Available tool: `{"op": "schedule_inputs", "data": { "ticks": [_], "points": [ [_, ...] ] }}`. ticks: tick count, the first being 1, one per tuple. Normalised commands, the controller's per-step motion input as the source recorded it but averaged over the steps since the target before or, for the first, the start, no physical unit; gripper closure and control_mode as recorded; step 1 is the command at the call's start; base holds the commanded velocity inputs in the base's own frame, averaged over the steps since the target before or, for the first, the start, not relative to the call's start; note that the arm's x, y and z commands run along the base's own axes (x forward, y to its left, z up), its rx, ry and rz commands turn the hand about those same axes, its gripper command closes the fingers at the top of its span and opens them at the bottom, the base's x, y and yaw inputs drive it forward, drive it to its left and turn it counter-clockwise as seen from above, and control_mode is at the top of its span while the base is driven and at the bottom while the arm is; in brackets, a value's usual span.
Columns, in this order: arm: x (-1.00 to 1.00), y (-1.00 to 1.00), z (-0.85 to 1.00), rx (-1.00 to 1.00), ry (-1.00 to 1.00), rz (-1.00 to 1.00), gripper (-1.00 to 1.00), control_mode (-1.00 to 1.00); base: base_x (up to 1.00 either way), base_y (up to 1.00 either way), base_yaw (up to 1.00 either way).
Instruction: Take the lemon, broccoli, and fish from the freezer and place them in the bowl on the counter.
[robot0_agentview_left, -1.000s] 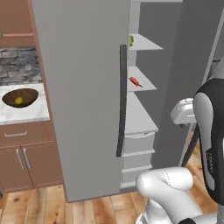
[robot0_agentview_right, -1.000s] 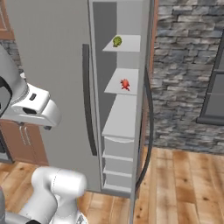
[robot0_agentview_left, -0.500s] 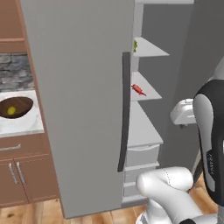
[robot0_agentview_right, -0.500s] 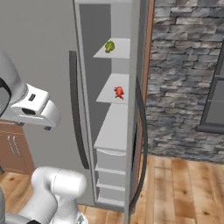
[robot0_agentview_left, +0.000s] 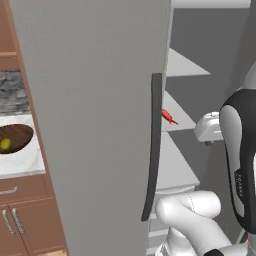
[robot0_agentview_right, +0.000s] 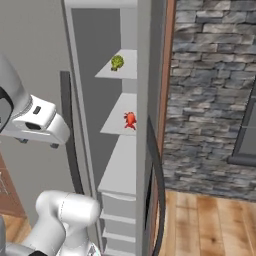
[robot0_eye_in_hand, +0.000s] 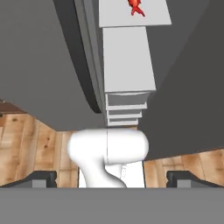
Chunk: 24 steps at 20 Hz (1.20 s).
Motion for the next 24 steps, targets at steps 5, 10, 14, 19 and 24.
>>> {"op": "schedule_inputs", "data": {
  "ticks": [5, 10, 14, 19, 24],
  "points": [
    [0.0, 0.0, 0.0, 0.0, 0.0, 0.0, -1.0, 1.0, 0.48, -0.13, 0.0],
    [0.0, 0.0, 0.0, 0.0, 0.0, 0.0, -1.0, 1.0, 0.47, -0.2, 0.0],
    [0.0, 0.0, 0.0, 0.0, 0.0, 0.0, -1.0, 1.0, 0.35, -0.28, 0.0],
    [0.0, 0.0, 0.0, 0.0, 0.0, 0.0, -1.0, 1.0, 0.36, -0.31, 0.01],
    [0.0, 0.0, 0.0, 0.0, 0.0, 0.0, -1.0, 1.0, 0.28, -0.48, 0.0]
  ]
}}
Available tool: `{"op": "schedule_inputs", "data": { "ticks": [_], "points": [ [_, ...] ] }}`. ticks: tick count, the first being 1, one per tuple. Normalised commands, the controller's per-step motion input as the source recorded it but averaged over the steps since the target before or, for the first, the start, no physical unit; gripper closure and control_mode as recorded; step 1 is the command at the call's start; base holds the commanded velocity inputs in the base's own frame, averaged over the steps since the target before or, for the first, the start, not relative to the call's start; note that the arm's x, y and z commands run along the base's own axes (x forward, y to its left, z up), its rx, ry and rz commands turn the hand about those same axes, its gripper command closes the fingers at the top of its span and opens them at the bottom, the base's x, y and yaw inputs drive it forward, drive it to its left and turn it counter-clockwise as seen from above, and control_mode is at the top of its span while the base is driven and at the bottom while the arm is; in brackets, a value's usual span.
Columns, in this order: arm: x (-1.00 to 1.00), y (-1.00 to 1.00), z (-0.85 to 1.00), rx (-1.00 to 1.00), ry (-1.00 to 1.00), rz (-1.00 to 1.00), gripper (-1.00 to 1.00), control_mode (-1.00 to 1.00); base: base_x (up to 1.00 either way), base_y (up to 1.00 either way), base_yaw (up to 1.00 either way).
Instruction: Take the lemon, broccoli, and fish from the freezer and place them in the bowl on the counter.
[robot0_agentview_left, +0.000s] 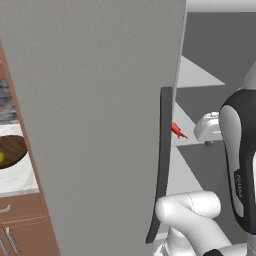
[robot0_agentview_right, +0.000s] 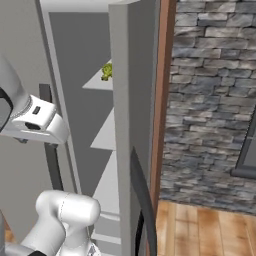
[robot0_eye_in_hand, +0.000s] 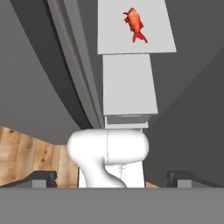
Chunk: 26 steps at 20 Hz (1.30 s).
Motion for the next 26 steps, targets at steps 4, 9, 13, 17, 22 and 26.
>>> {"op": "schedule_inputs", "data": {
  "ticks": [4, 9, 13, 17, 22, 26],
  "points": [
    [0.0, 0.0, 0.0, 0.0, 0.0, 0.0, -1.0, 1.0, 0.08, -0.64, 0.0],
    [0.0, 0.0, 0.0, 0.0, 0.0, 0.0, -1.0, 1.0, 0.08, -0.6, 0.0],
    [0.0, 0.0, 0.0, 0.0, 0.0, 0.0, -1.0, 1.0, 0.18, -0.51, 0.0],
    [0.0, 0.0, 0.0, 0.0, 0.0, 0.0, -1.0, 1.0, 0.25, -0.51, 0.0],
    [0.26, -0.44, 0.0, 0.07, -0.09, 0.0, -1.0, -1.0, 0.09, -0.09, 0.0],
    [0.75, -0.28, 0.0, 0.08, -0.14, 0.02, -1.0, -1.0, 0.0, 0.0, 0.0]
  ]
}}
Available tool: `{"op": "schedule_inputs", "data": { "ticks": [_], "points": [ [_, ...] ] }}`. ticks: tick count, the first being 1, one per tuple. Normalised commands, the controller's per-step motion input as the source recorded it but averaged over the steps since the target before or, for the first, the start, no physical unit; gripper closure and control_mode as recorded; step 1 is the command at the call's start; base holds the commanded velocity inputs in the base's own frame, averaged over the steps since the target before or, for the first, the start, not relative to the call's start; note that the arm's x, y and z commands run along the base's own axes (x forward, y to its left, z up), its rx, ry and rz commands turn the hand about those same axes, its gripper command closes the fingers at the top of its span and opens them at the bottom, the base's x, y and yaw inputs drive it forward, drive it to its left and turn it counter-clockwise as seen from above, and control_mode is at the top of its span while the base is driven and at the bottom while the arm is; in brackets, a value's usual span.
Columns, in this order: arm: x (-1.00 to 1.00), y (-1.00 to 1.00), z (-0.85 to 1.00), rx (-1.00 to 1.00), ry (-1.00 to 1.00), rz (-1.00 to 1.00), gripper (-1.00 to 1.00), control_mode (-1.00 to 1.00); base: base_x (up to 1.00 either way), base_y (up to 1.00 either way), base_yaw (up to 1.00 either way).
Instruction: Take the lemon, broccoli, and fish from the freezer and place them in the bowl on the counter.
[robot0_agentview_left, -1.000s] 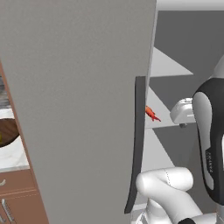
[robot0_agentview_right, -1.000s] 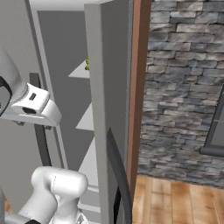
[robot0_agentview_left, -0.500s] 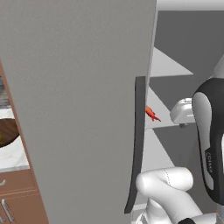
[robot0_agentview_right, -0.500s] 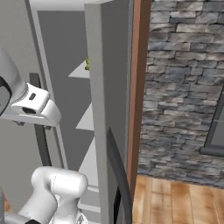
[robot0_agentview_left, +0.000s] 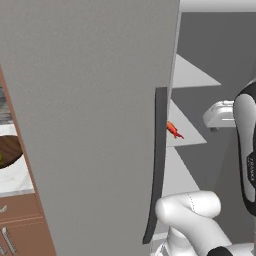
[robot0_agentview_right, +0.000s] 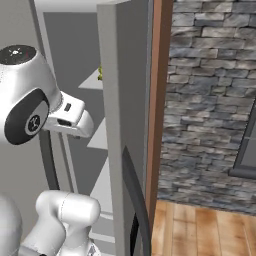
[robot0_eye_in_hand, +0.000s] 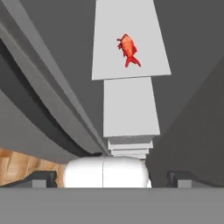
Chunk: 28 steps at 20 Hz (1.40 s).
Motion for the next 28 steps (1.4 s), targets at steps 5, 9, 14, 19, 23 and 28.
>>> {"op": "schedule_inputs", "data": {
  "ticks": [5, 9, 14, 19, 23, 28],
  "points": [
    [0.74, -0.1, 0.0, 0.04, -0.13, 0.02, -1.0, -1.0, 0.0, 0.0, 0.0],
    [0.83, 0.0, 0.0, 0.0, -0.14, 0.01, -1.0, -1.0, 0.0, 0.0, 0.0],
    [0.7, -0.01, 0.09, 0.05, -0.06, 0.01, -1.0, -1.0, 0.0, 0.0, 0.0],
    [0.72, 0.0, 0.04, 0.05, -0.02, 0.0, -1.0, -1.0, 0.0, 0.0, 0.0],
    [0.6, -0.02, 0.0, 0.03, -0.02, 0.0, -1.0, -1.0, 0.0, 0.0, 0.0],
    [0.63, -0.08, 0.01, 0.04, 0.0, 0.0, -1.0, -1.0, 0.0, 0.0, 0.0]
  ]
}}
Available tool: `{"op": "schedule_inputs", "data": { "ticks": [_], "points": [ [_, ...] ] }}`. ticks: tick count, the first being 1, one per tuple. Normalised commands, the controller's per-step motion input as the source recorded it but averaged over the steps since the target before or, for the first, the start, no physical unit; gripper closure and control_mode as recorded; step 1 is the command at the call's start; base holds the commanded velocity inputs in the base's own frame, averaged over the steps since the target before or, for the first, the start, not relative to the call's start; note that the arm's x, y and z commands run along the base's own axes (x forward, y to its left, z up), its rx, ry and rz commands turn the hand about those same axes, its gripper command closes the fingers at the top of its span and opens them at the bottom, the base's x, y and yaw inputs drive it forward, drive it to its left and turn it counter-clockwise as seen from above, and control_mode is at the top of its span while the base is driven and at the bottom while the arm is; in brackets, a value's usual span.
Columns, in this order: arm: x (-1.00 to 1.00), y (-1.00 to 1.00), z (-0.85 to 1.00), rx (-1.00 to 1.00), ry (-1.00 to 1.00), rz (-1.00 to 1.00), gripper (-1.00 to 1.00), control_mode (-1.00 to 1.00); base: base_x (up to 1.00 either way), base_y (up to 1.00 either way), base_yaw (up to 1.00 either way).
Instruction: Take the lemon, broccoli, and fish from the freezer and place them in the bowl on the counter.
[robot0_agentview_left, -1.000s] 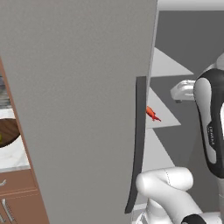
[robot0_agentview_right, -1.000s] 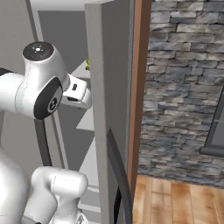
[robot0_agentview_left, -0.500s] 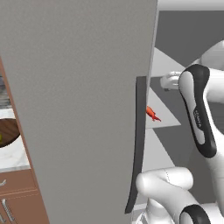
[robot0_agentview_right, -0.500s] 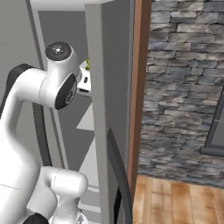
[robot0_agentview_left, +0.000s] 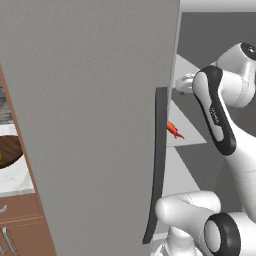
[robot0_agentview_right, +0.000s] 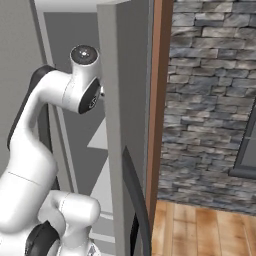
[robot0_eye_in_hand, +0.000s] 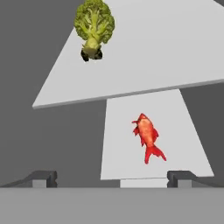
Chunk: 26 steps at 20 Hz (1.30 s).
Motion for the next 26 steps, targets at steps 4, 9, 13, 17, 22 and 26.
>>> {"op": "schedule_inputs", "data": {
  "ticks": [4, 9, 13, 17, 22, 26],
  "points": [
    [0.62, -0.02, 0.04, 0.03, 0.0, 0.0, -1.0, -1.0, 0.0, 0.0, 0.0],
    [0.49, -0.02, 0.17, 0.03, 0.0, 0.0, -1.0, -1.0, 0.0, 0.0, 0.0],
    [0.16, 0.0, 0.2, 0.0, -0.02, 0.03, -1.0, -1.0, 0.0, 0.0, 0.0],
    [0.24, 0.0, 0.12, 0.0, -0.01, 0.04, -1.0, -1.0, 0.0, 0.0, 0.0],
    [0.38, 0.0, -0.01, 0.0, -0.03, 0.05, -1.0, -1.0, 0.0, 0.0, 0.0],
    [0.48, 0.0, -0.06, 0.0, -0.03, 0.12, -1.0, -1.0, 0.0, 0.0, 0.0]
  ]
}}
